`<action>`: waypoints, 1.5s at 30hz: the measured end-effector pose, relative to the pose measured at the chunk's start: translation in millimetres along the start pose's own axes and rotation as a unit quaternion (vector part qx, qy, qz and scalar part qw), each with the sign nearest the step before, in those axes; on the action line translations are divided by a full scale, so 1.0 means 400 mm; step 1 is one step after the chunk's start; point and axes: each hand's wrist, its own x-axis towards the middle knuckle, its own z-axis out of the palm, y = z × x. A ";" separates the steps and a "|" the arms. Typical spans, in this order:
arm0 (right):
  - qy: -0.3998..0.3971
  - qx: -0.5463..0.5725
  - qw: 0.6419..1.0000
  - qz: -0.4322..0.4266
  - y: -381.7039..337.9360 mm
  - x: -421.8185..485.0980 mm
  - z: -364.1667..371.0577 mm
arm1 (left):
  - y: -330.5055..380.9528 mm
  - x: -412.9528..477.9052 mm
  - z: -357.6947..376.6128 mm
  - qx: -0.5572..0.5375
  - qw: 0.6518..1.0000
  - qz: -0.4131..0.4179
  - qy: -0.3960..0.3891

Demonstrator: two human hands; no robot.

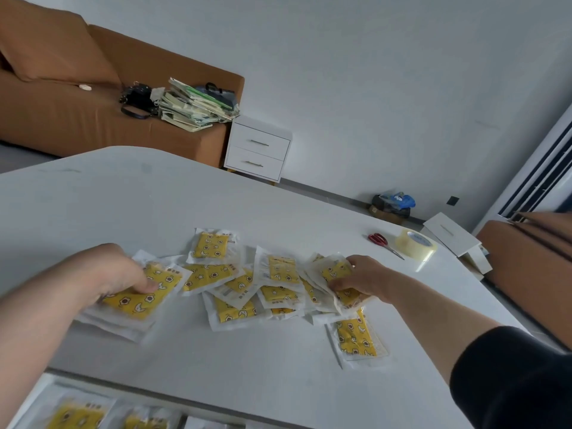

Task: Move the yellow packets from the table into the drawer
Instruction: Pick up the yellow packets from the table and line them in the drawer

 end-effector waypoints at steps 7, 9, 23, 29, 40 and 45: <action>0.050 0.003 0.998 -0.033 -0.001 -0.005 0.001 | 0.003 -0.005 0.000 -0.011 1.000 -0.001 0.001; 0.057 0.025 0.998 -0.028 0.003 -0.008 0.002 | 0.001 -0.004 -0.001 -0.022 1.000 -0.004 -0.004; 0.062 0.382 0.920 0.067 -0.003 -0.154 -0.028 | 0.005 -0.070 -0.024 -0.073 0.997 -0.010 -0.027; 0.044 0.402 0.912 0.065 -0.002 -0.320 0.003 | -0.005 -0.169 -0.095 -0.154 0.987 0.006 -0.044; -0.075 0.514 0.846 0.121 0.029 -0.628 0.103 | -0.064 -0.471 -0.078 -0.229 0.958 -0.001 -0.175; -0.124 0.466 0.864 0.148 0.050 -0.696 0.167 | -0.142 -0.492 -0.029 -0.206 0.958 -0.043 -0.196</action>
